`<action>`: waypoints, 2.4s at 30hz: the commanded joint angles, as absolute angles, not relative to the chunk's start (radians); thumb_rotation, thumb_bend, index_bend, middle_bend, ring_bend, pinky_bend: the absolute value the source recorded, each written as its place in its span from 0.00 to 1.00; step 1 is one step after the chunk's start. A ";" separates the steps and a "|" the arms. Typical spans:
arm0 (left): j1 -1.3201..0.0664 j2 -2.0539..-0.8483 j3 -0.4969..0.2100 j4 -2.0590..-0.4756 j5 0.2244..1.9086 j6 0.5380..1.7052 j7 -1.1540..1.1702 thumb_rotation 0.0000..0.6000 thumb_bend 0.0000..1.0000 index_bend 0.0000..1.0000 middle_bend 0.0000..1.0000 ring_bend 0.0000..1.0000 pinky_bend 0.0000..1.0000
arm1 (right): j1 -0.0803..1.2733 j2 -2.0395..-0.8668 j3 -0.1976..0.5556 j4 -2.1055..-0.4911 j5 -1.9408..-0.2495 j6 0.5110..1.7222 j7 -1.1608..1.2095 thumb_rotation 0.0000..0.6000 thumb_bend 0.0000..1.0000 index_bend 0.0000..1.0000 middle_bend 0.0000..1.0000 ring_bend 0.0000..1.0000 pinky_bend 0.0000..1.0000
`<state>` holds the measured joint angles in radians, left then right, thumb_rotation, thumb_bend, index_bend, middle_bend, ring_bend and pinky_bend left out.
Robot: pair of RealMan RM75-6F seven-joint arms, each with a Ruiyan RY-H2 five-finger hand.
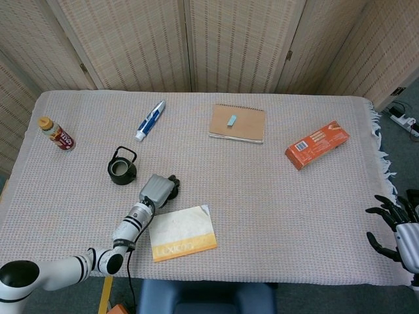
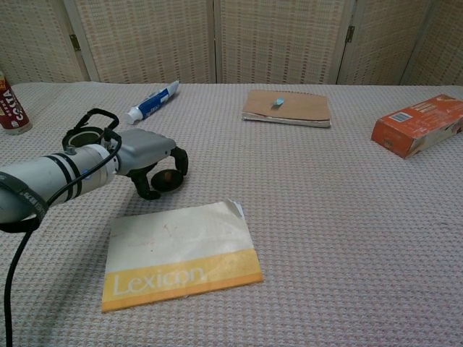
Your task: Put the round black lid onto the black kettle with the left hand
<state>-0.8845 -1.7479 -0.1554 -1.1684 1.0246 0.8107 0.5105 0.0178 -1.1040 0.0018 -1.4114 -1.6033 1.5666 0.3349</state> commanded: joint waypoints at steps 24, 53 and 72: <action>-0.769 -1.480 -0.167 -1.320 1.158 0.974 0.338 1.00 0.27 0.50 0.44 0.86 0.89 | 0.016 -1.109 0.001 -1.406 -1.615 1.576 0.338 1.00 0.37 0.31 0.17 0.23 0.06; -0.811 -1.497 -0.195 -1.162 0.932 0.806 0.410 1.00 0.27 0.39 0.37 0.84 0.89 | 0.009 -1.108 0.001 -1.415 -1.605 1.574 0.330 1.00 0.37 0.31 0.17 0.23 0.06; -0.832 -1.483 -0.184 -1.201 0.835 0.813 0.492 1.00 0.27 0.16 0.19 0.79 0.89 | 0.004 -1.119 0.001 -1.394 -1.599 1.573 0.349 1.00 0.37 0.31 0.17 0.24 0.06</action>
